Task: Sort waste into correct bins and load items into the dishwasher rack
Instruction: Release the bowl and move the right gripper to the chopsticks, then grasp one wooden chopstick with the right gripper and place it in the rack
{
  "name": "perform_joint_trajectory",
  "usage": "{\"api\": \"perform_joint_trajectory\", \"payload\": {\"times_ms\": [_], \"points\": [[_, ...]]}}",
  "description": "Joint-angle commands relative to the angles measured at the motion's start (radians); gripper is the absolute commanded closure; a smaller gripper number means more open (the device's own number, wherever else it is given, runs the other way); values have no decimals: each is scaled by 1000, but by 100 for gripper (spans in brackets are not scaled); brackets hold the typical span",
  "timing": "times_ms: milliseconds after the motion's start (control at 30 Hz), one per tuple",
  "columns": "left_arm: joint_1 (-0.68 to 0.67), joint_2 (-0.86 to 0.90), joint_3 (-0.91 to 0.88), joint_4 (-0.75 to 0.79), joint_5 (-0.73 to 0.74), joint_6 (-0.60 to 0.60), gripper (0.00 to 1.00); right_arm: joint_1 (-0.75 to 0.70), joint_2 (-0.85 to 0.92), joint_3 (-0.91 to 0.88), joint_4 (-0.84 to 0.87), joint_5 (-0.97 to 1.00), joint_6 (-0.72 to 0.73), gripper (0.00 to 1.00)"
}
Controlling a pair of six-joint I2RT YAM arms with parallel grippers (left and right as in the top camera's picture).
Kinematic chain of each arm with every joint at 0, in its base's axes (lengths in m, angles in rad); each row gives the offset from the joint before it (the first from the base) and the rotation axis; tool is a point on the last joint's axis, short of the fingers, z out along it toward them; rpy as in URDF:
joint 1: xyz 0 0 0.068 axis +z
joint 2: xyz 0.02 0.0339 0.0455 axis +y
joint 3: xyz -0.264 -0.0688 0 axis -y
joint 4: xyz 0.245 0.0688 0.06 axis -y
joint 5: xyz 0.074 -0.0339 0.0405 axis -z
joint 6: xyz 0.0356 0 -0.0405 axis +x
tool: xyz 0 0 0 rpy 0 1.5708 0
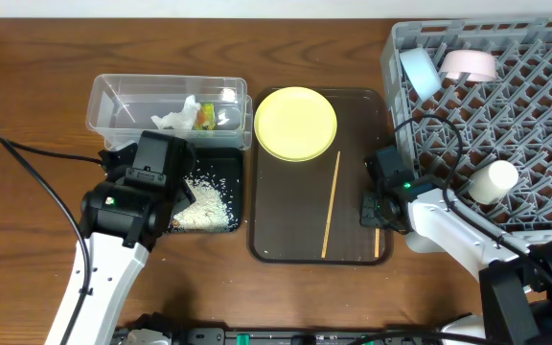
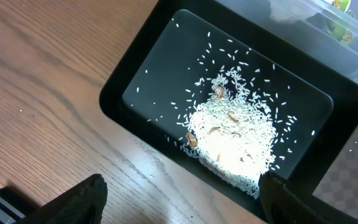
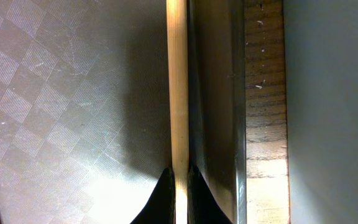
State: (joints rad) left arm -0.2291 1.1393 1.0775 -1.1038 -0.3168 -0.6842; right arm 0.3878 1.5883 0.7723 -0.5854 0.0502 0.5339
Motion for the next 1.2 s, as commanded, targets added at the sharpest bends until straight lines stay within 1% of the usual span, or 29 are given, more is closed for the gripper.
{"api": "perform_joint_trajectory", "payload": {"times_ms": [0,133,267,400,533,600,800,1067,1100,1167], "points": [[5,3,6,-6,-9,-13,19,14,21,-21,-2,-3,-10,99],[5,3,6,-6,-9,-13,19,13,-6,56,-43,-7,-108,99],[5,3,6,-6,-9,-13,19,1,-55,201,-136,-5,-227,99],[5,3,6,-6,-9,-13,19,-41,-90,359,-246,9,-330,99],[5,3,6,-6,-9,-13,19,-108,-94,466,-317,32,-410,99],[5,3,6,-6,-9,-13,19,-150,-94,480,-324,33,-451,99],[5,3,6,-6,-9,-13,19,-282,-61,469,-332,27,-510,99],[5,3,6,-6,-9,-13,19,-308,19,468,-322,27,-514,98],[5,3,6,-6,-9,-13,19,-308,27,468,-322,27,-513,97],[5,3,6,-6,-9,-13,19,-308,31,468,-319,28,-513,85]]}}
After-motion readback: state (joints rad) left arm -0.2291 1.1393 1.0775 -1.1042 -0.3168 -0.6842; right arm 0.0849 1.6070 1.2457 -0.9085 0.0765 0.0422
